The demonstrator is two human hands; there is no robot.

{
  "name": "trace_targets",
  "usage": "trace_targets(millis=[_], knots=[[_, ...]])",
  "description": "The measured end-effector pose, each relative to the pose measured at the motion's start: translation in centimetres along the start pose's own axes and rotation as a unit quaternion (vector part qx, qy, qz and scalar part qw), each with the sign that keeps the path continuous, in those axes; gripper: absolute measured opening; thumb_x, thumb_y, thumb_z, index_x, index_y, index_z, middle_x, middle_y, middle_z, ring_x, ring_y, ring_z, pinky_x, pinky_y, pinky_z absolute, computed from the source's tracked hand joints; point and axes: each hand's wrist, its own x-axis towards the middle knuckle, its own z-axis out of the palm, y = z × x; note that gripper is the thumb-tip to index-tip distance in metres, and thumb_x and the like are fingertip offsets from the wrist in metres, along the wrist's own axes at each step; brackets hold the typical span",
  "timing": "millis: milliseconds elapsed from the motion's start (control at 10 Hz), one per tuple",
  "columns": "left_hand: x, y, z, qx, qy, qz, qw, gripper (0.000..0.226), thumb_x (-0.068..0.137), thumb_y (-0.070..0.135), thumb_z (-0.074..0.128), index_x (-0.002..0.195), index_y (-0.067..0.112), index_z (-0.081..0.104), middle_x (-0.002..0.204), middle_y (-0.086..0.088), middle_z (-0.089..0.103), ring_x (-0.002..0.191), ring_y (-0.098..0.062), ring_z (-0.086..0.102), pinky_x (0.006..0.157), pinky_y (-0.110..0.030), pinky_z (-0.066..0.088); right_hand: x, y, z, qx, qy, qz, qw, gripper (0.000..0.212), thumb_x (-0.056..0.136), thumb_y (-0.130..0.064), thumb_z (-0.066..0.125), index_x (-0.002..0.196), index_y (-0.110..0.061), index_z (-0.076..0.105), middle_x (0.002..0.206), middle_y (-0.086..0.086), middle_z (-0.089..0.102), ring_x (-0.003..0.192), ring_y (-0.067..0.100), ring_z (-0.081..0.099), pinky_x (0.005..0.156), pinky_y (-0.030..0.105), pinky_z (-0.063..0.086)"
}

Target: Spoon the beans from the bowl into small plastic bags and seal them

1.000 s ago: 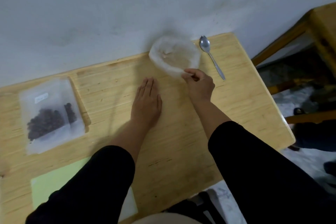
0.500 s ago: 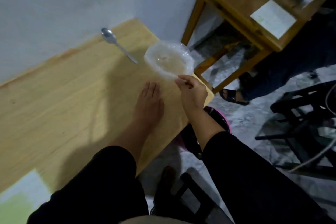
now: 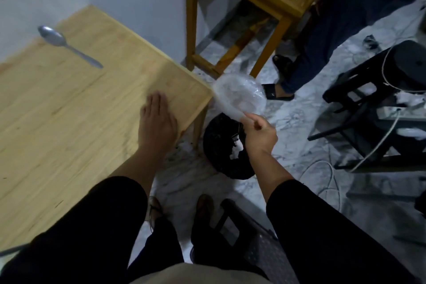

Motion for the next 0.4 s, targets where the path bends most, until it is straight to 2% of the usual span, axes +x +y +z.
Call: trace_targets(millis=[100,200,300,400], knots=[[0.3,0.2,0.0,-0.002,-0.014,-0.017,1.0,0.06,0.09,0.027,0.024,0.134,-0.011,0.039,0.14,-0.03,0.04,0.131,-0.046,0.035,0.104,-0.054,0.031,0.7,1.6,-1.3,-0.05,0.012,0.023,0.998,0.022,0.086,-0.018,0.066,0.107,-0.014,0.071,0.088,0.005,0.066,0.083,0.017,0.061,0.067,0.005,0.045],[-0.5,1.1,0.4,-0.002,-0.025,0.017,1.0,0.058,0.09,0.025,0.024,0.13,-0.011,0.044,0.135,-0.03,0.045,0.128,-0.048,0.039,0.101,-0.055,0.037,1.1,3.7,-2.4,-0.117,-0.037,0.059,0.991,0.035,0.09,-0.017,0.061,0.125,-0.017,0.059,0.111,0.002,0.063,0.104,0.018,0.058,0.067,-0.001,0.039],[-1.6,2.5,-0.1,-0.016,0.002,0.077,0.997,0.052,0.087,0.021,0.033,0.124,-0.01,0.052,0.129,-0.03,0.052,0.123,-0.047,0.047,0.097,-0.056,0.04,1.6,4.6,-2.9,-0.23,-0.079,0.072,0.967,0.038,0.092,-0.024,0.057,0.129,-0.02,0.055,0.126,0.007,0.061,0.114,0.025,0.056,0.092,0.022,0.041],[-4.3,4.1,1.2,-0.049,-0.014,0.123,0.991,0.051,0.083,0.02,0.036,0.121,-0.009,0.055,0.126,-0.027,0.056,0.12,-0.045,0.05,0.094,-0.056,0.042,0.3,6.7,-3.3,-0.262,-0.145,0.084,0.95,0.02,0.091,-0.021,0.057,0.107,-0.02,0.068,0.107,0.008,0.066,0.102,0.027,0.062,0.085,0.025,0.044]])
